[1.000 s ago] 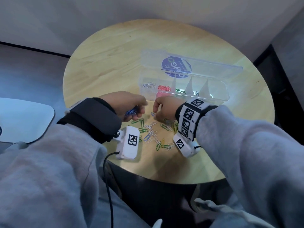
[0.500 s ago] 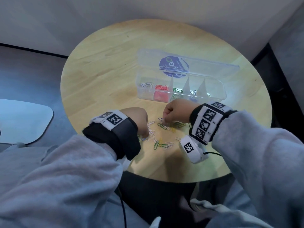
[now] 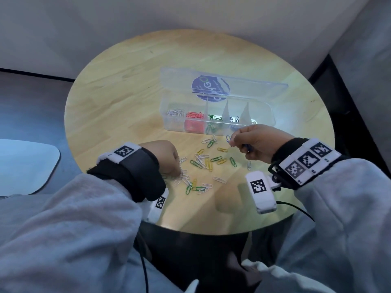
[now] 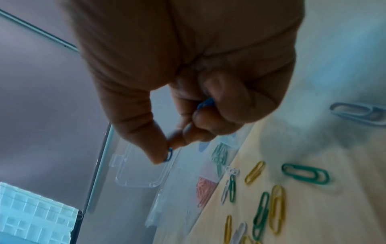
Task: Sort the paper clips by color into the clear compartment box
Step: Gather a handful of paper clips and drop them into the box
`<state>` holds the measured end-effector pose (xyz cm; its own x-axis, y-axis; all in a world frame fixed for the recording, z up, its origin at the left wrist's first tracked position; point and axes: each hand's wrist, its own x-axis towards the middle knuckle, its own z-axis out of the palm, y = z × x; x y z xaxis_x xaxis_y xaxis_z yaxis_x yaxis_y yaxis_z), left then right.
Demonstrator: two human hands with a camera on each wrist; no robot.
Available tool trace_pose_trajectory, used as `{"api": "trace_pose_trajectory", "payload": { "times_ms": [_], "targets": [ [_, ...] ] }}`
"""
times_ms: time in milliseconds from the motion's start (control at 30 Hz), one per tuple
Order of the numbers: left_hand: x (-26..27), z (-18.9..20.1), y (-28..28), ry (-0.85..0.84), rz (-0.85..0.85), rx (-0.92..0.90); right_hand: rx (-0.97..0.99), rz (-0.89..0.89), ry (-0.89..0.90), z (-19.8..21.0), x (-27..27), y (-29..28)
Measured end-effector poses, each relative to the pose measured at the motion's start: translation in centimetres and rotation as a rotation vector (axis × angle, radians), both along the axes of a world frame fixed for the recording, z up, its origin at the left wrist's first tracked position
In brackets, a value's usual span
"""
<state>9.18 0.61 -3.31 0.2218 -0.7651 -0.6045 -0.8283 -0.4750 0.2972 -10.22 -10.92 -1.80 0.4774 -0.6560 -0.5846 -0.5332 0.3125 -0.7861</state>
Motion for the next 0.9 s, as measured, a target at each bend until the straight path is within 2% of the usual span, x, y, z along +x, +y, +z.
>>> {"api": "trace_pose_trajectory", "payload": {
  "times_ms": [167,367,433,700,900],
  "targets": [
    [1.1,1.1,-0.6,0.186,0.098,-0.042,0.038,-0.083,-0.052,-0.1,-0.5,0.2],
    [1.0,2.1,-1.2,0.648,0.441,-0.199,0.065,-0.110,-0.199,0.8,-0.5,-0.6],
    [0.7,2.2,-1.7,0.755,0.519,-0.244,0.041,-0.101,-0.218,1.0,-0.6,-1.0],
    [-2.0,3.0,-5.7,0.843,0.627,-0.269,0.058,-0.227,-0.365,1.7,-1.4,-3.6],
    [-4.3,4.4,-9.8,1.023,0.707,-0.296,0.220,-0.384,-0.514,1.5,-1.5,-5.3]
  ]
}}
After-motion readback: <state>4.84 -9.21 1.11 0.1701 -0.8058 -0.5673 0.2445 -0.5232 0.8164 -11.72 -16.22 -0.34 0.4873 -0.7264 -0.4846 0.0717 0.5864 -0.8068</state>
